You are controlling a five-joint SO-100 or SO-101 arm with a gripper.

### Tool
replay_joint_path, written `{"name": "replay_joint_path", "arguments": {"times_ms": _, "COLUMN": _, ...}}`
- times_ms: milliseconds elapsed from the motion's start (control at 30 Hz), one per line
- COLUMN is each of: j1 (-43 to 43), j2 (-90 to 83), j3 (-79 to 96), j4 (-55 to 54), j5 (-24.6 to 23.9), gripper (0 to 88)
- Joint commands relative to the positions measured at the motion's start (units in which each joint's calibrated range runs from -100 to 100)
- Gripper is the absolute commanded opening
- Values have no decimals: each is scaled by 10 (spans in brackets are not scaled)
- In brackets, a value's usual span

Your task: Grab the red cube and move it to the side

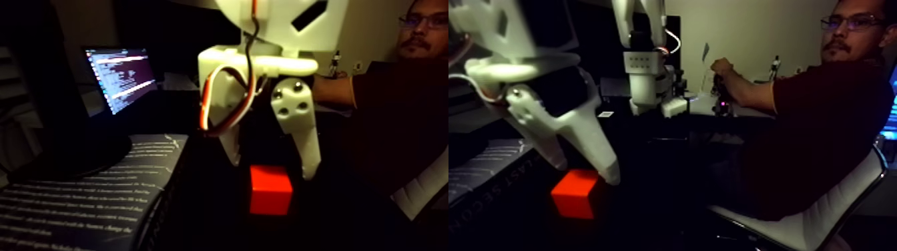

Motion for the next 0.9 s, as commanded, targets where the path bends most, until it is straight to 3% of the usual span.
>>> {"name": "replay_joint_path", "arguments": {"times_ms": 0, "j1": -4, "j2": 0, "j3": -24, "j4": -3, "j5": -2, "gripper": 313}}
{"name": "replay_joint_path", "arguments": {"times_ms": 867, "j1": -4, "j2": 65, "j3": -61, "j4": -22, "j5": -24, "gripper": 313}}
